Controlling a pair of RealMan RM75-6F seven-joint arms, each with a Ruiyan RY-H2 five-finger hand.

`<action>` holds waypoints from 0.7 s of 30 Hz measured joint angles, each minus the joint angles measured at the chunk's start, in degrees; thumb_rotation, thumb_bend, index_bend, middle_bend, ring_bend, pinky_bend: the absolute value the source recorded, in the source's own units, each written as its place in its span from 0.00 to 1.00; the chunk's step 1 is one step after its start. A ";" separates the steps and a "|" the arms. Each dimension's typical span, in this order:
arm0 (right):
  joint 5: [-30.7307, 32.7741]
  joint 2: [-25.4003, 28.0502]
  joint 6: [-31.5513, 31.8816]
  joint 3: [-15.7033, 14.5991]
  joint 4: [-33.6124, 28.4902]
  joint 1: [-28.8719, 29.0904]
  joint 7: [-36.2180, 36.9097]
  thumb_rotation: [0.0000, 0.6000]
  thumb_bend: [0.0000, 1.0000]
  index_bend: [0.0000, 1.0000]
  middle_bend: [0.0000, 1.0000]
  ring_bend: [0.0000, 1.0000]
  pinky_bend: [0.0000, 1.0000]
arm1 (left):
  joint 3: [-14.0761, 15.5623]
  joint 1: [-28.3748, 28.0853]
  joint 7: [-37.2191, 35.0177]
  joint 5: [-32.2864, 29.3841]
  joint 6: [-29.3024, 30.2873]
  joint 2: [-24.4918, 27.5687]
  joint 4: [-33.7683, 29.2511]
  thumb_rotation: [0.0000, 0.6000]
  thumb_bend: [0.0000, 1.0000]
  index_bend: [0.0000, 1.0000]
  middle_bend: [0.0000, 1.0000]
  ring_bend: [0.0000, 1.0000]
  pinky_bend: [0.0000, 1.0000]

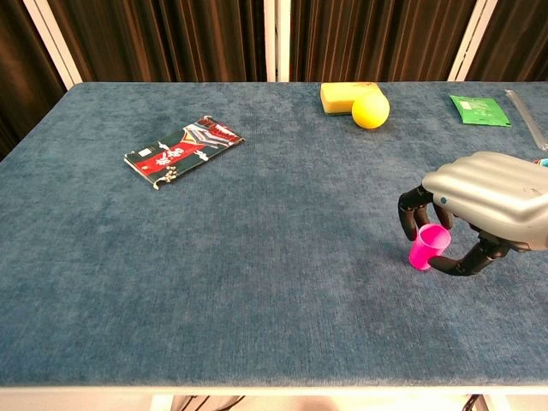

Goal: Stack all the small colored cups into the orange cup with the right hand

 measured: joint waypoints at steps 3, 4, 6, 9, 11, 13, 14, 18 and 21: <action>-0.05 0.57 0.43 0.41 -0.42 -0.05 0.37 1.00 0.28 0.54 0.49 0.49 0.45 | 0.00 -0.01 0.05 0.01 -0.02 -0.04 -0.03 1.00 0.07 0.03 0.00 0.00 0.00; -0.07 0.82 0.64 0.62 -0.58 -0.07 0.52 1.00 0.28 0.54 0.49 0.49 0.45 | 0.00 -0.01 0.07 0.01 -0.04 -0.04 -0.03 1.00 0.07 0.03 0.00 0.00 0.00; -0.12 1.52 1.23 1.28 -0.98 -0.11 0.99 1.00 0.28 0.55 0.49 0.49 0.45 | 0.01 -0.03 0.14 0.02 -0.08 -0.01 -0.07 1.00 0.07 0.03 0.00 0.00 0.00; 0.02 2.89 2.18 2.54 -1.58 -0.17 1.81 1.00 0.28 0.55 0.49 0.49 0.45 | -0.03 -0.10 0.21 0.08 -0.11 0.07 -0.22 1.00 0.07 0.03 0.00 0.00 0.00; 0.26 3.96 2.89 3.55 -1.93 -0.23 2.50 1.00 0.28 0.55 0.49 0.49 0.45 | -0.05 -0.16 0.25 0.12 -0.16 0.08 -0.25 1.00 0.07 0.03 0.00 0.00 0.00; 0.73 5.29 3.74 4.80 -2.24 -0.35 3.52 1.00 0.28 0.55 0.49 0.49 0.45 | -0.07 -0.25 0.30 0.13 -0.31 0.04 -0.25 1.00 0.07 0.03 0.00 0.00 0.00; 1.01 5.87 4.09 5.34 -2.32 -0.42 3.98 1.00 0.28 0.55 0.49 0.49 0.45 | -0.08 -0.30 0.33 0.13 -0.39 0.02 -0.24 1.00 0.07 0.04 0.00 0.00 0.00; 3.03 8.52 5.61 7.78 -2.05 -0.87 6.15 1.00 0.28 0.57 0.49 0.49 0.45 | -0.15 -0.50 0.41 0.15 -0.59 -0.05 -0.22 1.00 0.07 0.03 0.00 0.00 0.00; 4.88 10.29 6.03 8.59 -1.37 -1.26 6.96 1.00 0.28 0.58 0.49 0.49 0.45 | -0.18 -0.58 0.46 0.13 -0.72 -0.01 -0.27 1.00 0.07 0.03 0.00 0.00 0.00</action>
